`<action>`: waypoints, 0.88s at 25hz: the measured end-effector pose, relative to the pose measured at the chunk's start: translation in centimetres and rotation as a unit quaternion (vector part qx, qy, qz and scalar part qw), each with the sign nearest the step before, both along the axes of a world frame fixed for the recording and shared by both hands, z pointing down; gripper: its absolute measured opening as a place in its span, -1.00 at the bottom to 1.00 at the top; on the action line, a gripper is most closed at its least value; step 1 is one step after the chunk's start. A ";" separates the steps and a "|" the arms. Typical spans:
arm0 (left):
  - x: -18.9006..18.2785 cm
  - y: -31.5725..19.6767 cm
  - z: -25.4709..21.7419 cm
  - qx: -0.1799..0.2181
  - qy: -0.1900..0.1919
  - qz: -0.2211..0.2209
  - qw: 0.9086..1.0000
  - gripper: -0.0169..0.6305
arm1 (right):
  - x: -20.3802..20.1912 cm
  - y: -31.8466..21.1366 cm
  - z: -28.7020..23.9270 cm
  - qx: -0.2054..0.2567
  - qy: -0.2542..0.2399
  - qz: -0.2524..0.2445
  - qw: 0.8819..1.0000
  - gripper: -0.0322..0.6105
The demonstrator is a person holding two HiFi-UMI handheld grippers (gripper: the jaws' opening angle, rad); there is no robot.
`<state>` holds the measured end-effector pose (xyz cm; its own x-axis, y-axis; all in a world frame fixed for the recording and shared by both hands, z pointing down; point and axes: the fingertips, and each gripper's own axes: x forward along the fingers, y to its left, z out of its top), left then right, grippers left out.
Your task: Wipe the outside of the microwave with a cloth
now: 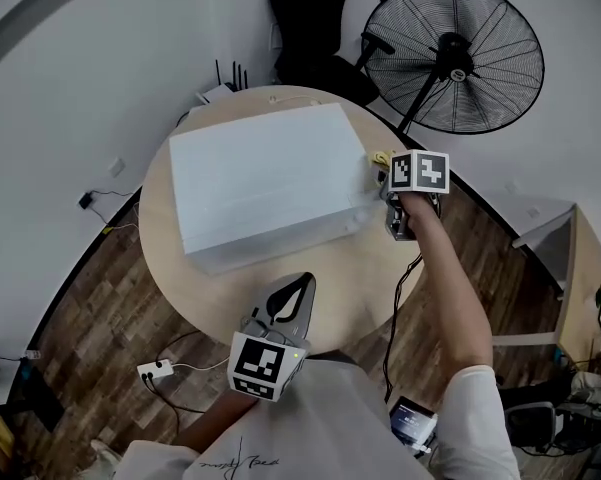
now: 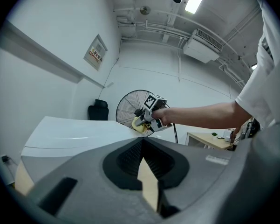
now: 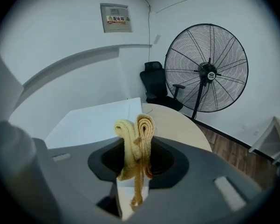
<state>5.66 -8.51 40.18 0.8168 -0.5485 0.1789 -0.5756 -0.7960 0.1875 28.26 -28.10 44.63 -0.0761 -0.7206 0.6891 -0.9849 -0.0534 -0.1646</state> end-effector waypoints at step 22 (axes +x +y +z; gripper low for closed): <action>-3.2 0.4 -0.5 -0.007 0.016 -0.014 1.000 -0.99 | -5.9 -0.4 0.8 0.009 0.004 0.003 1.000 -0.50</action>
